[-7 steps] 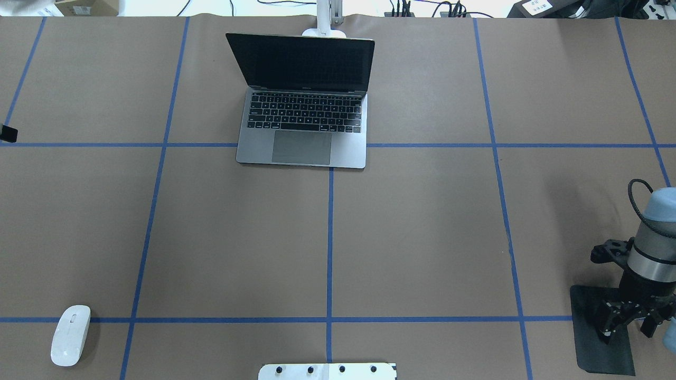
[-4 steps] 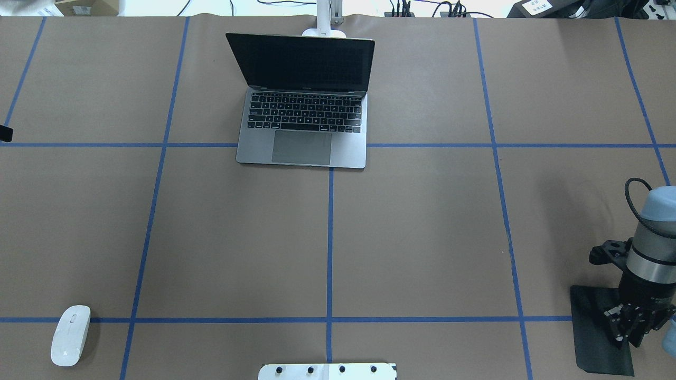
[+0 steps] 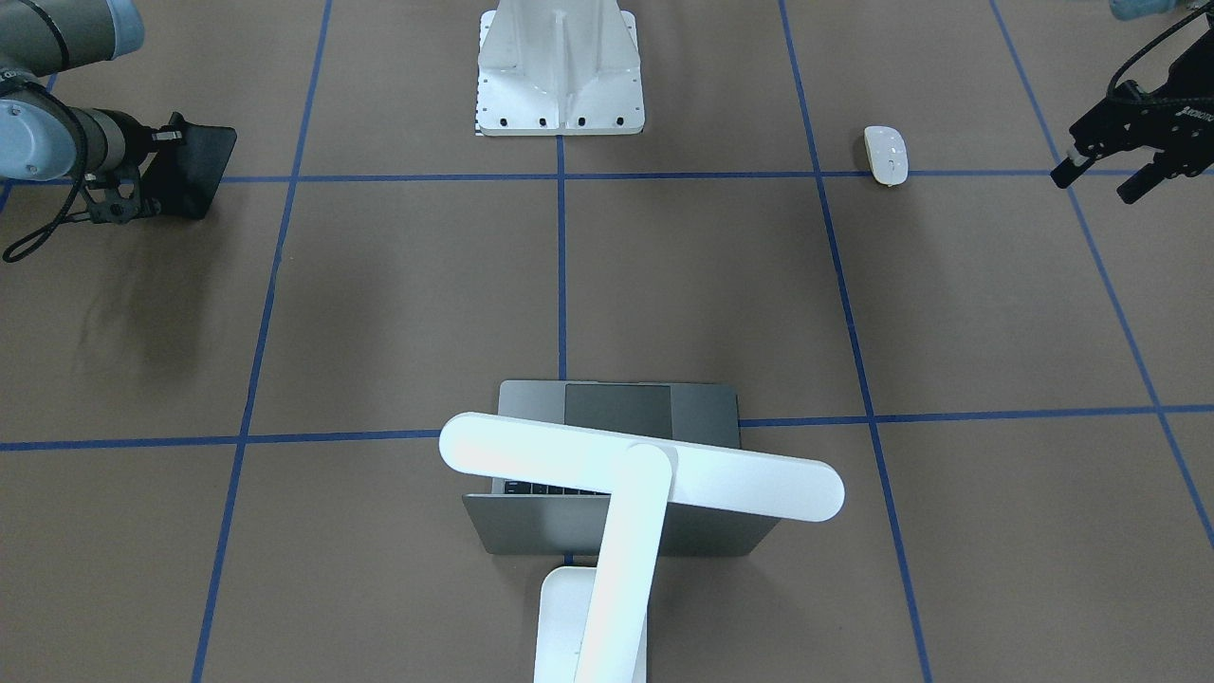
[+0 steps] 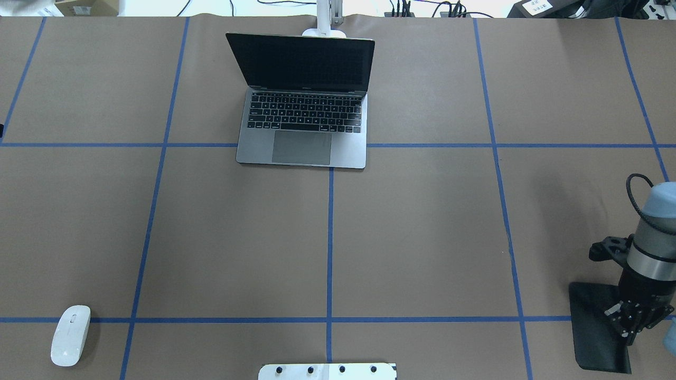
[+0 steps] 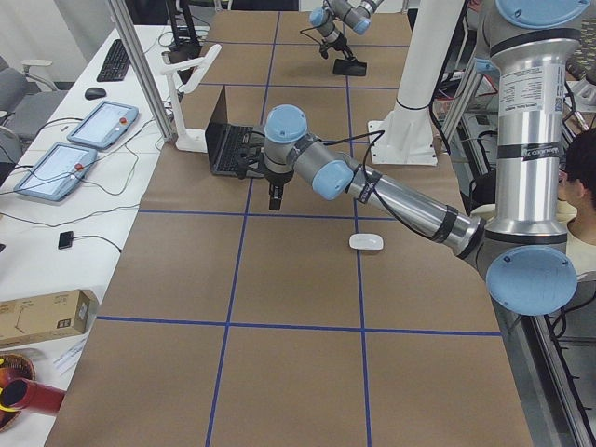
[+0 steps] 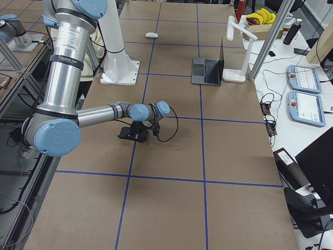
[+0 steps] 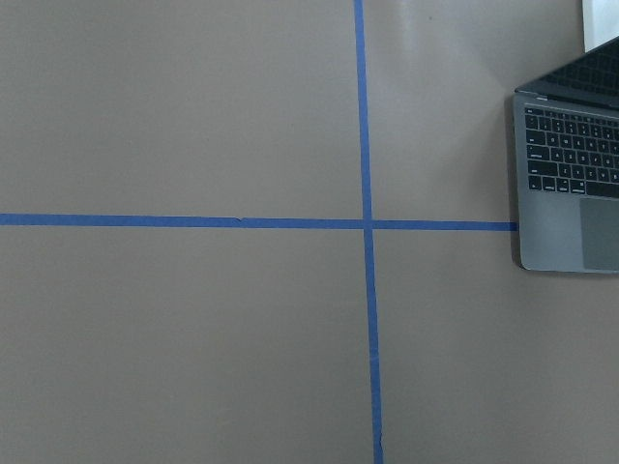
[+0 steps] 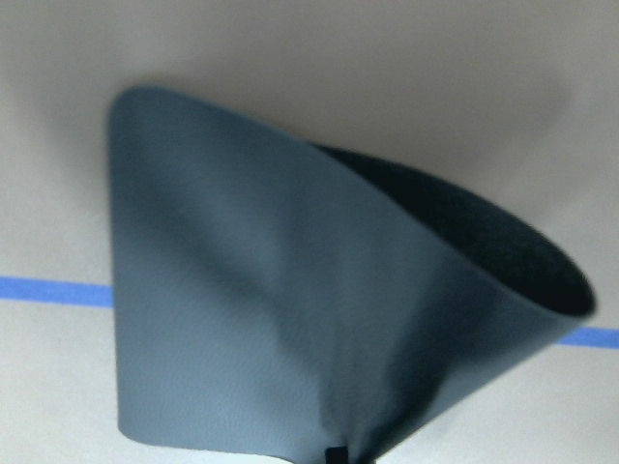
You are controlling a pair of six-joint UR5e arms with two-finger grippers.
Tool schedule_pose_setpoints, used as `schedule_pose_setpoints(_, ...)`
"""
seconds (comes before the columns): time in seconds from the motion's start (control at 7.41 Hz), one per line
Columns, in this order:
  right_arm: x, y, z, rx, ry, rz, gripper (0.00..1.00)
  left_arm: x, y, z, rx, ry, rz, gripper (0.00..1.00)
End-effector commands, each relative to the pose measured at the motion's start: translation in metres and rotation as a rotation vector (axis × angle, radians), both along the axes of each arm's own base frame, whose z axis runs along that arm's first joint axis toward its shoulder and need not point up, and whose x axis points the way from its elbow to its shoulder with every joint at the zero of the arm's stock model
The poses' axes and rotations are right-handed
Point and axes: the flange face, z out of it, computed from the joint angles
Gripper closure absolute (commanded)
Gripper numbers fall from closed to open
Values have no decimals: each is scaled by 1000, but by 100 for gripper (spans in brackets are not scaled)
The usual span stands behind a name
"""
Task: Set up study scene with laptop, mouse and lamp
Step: 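Carry the mouse pad with the right gripper beside the laptop and release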
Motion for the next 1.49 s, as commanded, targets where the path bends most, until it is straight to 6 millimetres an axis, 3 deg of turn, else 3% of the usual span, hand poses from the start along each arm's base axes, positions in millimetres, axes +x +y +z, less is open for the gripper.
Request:
schedule_pose_setpoints(0.0,36,-40,-44,37,-60,141,100,-20,-5,10,33,-7,-2,0)
schedule_pose_setpoints(0.14,54,-78,-77,67,-85,235,100,-34,-11,25,36,-26,-1,0)
schedule_pose_setpoints(0.27,64,-121,-128,95,-104,313,100,-45,-16,39,53,-50,11,0)
schedule_pose_setpoints(0.4,70,-166,-192,112,-111,373,100,-51,-19,51,55,-63,17,0)
schedule_pose_setpoints(0.54,66,-194,-255,132,-124,392,100,-55,-23,65,49,-74,23,0)
schedule_pose_setpoints(0.68,59,-208,-300,157,-144,397,100,-56,-28,78,36,-80,28,0)
schedule_pose_setpoints(0.94,50,-223,-332,186,-160,407,100,-58,-31,83,31,-85,26,0)
schedule_pose_setpoints(1.22,33,-236,-343,192,-162,418,100,-63,-31,83,47,-87,25,0)
schedule_pose_setpoints(1.35,13,-255,-347,199,-181,452,100,-64,-31,83,48,-89,23,0)
